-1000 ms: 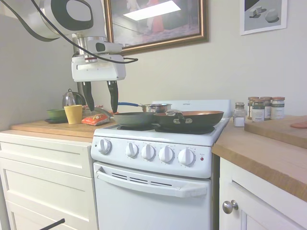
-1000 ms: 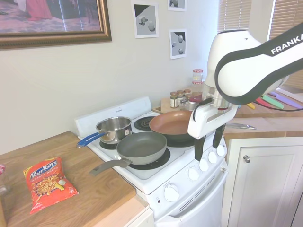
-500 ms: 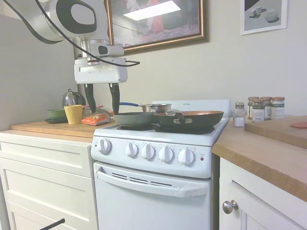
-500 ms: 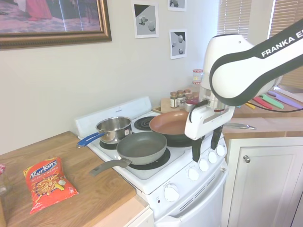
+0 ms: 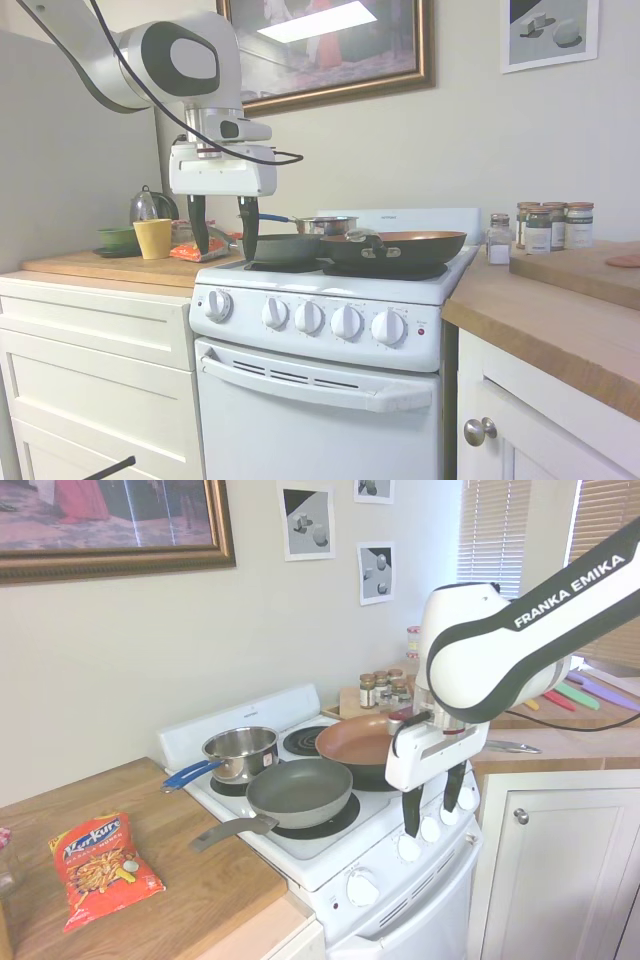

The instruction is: Turn on the stove on the bottom left

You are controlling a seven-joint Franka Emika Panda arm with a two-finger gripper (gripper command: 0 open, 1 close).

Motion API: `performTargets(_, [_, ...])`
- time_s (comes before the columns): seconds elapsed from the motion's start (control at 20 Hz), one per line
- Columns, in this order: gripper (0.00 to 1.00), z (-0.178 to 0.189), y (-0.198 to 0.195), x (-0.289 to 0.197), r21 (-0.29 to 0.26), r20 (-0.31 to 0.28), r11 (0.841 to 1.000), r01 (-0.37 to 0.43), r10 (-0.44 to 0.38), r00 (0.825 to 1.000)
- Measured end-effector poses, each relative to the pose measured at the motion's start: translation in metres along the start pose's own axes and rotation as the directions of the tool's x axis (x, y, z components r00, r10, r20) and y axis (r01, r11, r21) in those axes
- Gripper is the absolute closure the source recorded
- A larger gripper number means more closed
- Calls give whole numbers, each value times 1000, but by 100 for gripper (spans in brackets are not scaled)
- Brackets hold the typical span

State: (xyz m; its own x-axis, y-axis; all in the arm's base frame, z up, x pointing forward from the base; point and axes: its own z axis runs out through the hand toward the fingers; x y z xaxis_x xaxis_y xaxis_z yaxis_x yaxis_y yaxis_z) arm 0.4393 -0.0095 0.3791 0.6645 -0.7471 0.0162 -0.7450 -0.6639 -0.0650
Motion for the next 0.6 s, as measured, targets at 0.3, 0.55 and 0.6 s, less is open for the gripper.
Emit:
performTargets(0.3, [100,17,7,11,-16,20,1000,-26,26,999])
performTargets(0.55, [100,19,8,13,-19,16,1000,-25,25,1000])
performTargets(0.6, [100,19,8,13,-19,15,1000,-24,25,1000])
